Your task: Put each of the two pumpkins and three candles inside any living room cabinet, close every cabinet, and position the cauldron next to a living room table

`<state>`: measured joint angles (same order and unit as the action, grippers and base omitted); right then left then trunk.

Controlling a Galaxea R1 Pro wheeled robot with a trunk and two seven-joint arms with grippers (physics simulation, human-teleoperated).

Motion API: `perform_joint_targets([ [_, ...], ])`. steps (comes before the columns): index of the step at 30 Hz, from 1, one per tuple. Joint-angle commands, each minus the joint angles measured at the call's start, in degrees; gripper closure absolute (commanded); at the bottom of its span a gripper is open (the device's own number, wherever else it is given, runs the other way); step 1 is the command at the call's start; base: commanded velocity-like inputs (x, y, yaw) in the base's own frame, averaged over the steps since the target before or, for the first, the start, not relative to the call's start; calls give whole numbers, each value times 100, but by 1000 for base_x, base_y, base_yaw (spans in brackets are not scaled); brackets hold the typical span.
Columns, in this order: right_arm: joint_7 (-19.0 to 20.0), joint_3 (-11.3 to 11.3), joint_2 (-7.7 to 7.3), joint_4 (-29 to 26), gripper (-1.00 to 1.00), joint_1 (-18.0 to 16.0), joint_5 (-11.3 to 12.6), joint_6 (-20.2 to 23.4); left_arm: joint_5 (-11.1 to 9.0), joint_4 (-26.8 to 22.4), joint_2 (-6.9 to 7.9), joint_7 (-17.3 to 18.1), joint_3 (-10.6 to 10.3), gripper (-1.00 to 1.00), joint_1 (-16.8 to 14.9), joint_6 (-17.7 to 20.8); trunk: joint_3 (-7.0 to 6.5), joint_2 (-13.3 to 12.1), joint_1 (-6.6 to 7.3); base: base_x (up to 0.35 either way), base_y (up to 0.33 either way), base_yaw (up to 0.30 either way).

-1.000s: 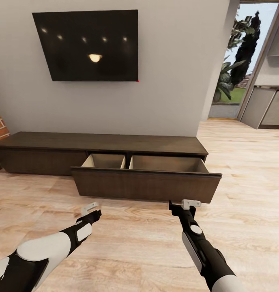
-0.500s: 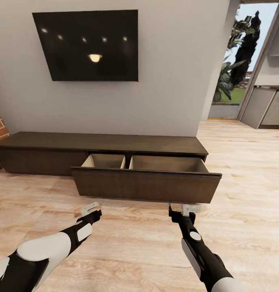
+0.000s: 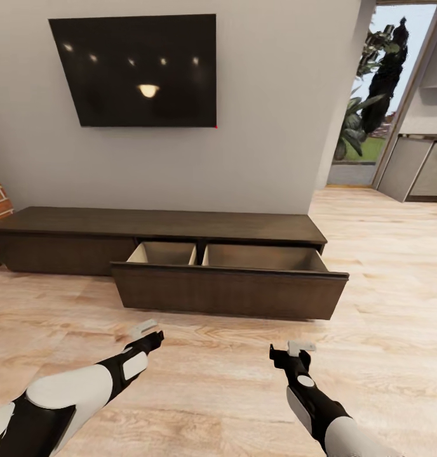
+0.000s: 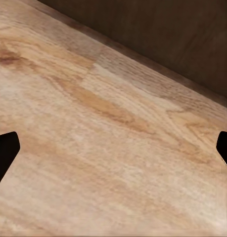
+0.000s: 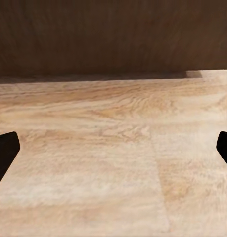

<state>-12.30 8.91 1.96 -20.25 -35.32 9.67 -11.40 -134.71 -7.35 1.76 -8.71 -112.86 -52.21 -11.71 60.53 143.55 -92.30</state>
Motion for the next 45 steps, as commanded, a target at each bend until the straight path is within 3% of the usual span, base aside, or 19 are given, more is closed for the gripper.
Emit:
perform_joint_targets([
  [1, -34, 49, -3, 19, -100, -10, 65, -33, -29, -44, 8, -43, -49, -100, -8, -41, 5, 2, -1, 270, 0, 0],
  [45, -34, 49, -13, 100, -100, -27, 53, -21, -29, -188, 18, -45, -52, -100, -8, -24, 5, 2, -1, 255, 0, 0],
])
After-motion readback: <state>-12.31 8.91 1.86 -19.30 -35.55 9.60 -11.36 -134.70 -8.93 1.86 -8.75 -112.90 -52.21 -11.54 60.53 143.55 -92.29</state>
